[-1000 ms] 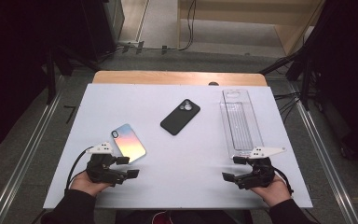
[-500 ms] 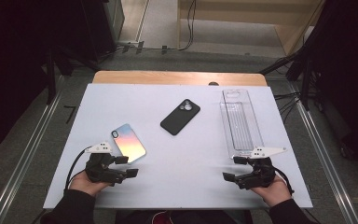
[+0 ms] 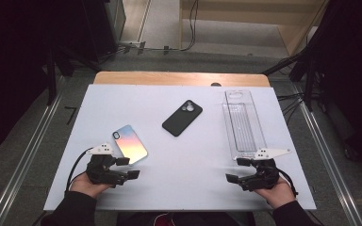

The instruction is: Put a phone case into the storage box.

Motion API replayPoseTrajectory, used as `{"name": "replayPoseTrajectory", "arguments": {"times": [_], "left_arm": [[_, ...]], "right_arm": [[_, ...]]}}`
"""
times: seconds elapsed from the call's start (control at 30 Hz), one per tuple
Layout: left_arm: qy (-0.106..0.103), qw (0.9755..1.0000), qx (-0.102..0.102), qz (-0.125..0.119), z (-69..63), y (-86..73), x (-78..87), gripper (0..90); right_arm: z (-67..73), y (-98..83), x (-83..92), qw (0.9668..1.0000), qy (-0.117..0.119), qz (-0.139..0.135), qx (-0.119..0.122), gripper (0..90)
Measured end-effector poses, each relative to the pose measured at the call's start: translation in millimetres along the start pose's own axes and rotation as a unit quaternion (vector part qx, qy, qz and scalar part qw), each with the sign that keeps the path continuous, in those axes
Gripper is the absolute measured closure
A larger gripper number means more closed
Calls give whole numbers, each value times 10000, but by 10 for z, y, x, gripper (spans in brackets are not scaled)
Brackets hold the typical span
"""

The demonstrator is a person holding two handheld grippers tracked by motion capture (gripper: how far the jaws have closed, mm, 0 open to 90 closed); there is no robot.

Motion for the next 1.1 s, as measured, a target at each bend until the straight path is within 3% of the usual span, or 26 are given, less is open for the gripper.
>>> {"name": "replayPoseTrajectory", "arguments": {"times": [0.33, 0.47, 0.77, 0.9, 1.1], "left_arm": [[-14, 10000, 5, 21, -5, 2, 0, 243], [223, 9997, 6, 92, -20, 17, -13, 216], [337, 9991, 268, 63, 41, 66, 53, 217], [512, 9976, 469, -10, 93, 103, 112, 222], [786, 9957, 489, -100, 144, 136, 157, 223]], "right_arm": [[-16, 29, -5, 10000, 43, 14, -13, 121], [-27, 39, -12, 10000, 35, 70, 18, 126], [-73, 43, 1, 9999, 57, 60, -74, 126], [-74, 39, 5, 9999, 31, 84, -65, 126], [-73, 34, 4, 9999, 24, 97, -73, 126]]}}
Point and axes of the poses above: each handheld gripper's, and its own axes: x roughly backward along the jaws, y roughly out of its top, z roughly to its left, the point moved 1 cm from there along -x, roughly forward along the jaws, and after that the axes turned 11 degrees about y, right-handed, at the moved point
